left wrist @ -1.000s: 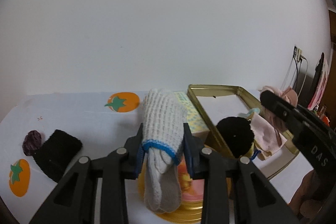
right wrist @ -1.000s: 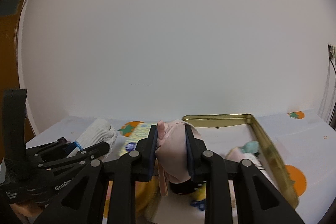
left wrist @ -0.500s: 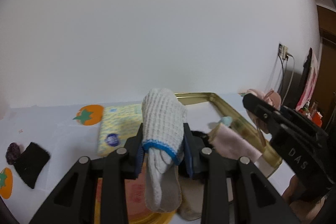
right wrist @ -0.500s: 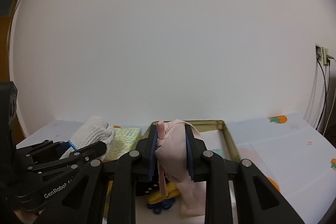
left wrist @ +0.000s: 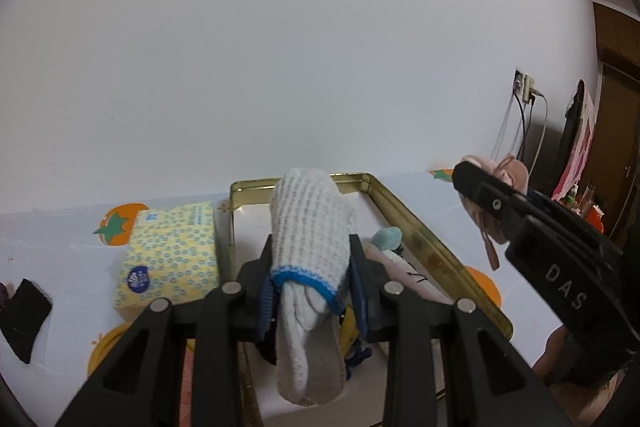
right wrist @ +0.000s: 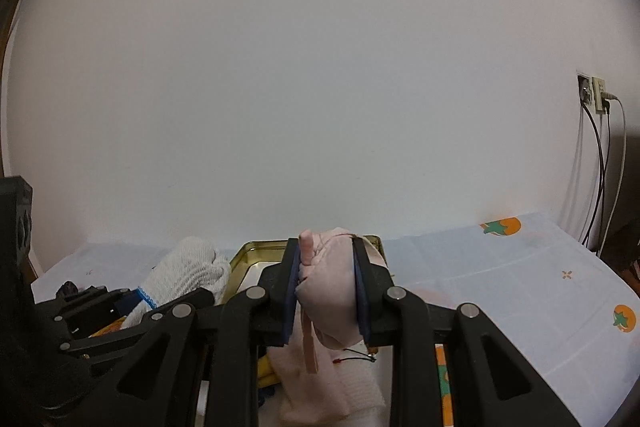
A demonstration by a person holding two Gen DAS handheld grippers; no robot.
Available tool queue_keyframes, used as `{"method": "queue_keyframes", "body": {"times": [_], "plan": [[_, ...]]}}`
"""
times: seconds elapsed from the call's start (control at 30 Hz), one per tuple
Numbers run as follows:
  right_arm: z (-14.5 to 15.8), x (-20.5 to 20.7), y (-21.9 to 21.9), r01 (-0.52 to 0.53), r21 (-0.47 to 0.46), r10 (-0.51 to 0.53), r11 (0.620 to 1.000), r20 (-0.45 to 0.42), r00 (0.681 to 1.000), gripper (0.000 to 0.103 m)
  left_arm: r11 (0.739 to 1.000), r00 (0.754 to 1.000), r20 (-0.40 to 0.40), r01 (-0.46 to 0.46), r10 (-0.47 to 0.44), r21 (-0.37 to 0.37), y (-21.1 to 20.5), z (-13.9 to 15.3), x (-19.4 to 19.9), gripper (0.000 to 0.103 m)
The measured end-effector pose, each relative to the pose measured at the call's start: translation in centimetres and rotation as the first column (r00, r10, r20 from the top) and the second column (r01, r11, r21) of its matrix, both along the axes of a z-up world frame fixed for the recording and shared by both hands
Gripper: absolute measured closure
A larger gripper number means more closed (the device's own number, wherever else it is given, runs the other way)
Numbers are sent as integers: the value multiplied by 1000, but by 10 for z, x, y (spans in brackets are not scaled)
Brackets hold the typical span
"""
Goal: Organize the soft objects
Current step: 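Carry the pink bundle with the right gripper while the left carries the white glove over the tray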
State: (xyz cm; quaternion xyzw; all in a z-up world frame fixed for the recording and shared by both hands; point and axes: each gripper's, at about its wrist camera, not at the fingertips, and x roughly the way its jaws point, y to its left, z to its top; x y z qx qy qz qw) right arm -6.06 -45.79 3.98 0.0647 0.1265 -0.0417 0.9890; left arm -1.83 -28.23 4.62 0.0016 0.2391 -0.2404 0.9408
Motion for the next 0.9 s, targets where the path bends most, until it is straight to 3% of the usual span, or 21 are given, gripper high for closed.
{"method": "queue_keyframes", "body": {"times": [0.9], "plan": [[23,-5,18,73,31,-70,997,-80,994,76,999,998,-67,22,-20,28,-35,-11,17,73]]}}
